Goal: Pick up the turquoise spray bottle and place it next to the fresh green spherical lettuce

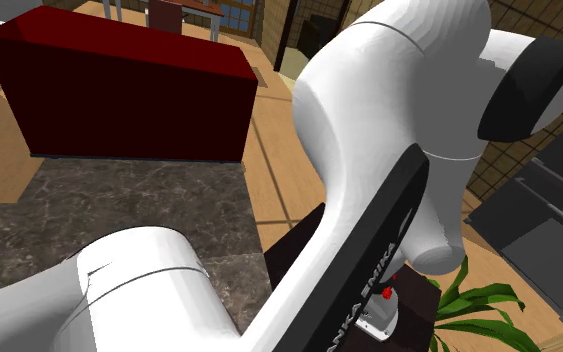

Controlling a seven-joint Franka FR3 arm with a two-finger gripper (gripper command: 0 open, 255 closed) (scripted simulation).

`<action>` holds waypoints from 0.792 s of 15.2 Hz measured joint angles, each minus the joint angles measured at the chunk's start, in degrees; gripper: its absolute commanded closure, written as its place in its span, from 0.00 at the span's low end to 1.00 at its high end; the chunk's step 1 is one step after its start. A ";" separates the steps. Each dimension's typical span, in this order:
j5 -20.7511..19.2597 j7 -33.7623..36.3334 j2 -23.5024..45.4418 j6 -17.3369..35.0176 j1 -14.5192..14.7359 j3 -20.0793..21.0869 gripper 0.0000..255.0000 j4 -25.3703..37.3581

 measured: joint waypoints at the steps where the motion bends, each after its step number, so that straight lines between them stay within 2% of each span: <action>1: -0.06 0.00 0.07 0.10 0.01 -0.02 1.00 0.03; 4: -0.10 -0.01 0.12 0.18 0.00 -0.04 1.00 0.03; 5: -0.09 -0.01 0.09 0.22 0.00 -0.04 0.00 -0.03; 12: -0.10 -0.01 0.38 -0.74 0.05 -0.06 0.00 0.64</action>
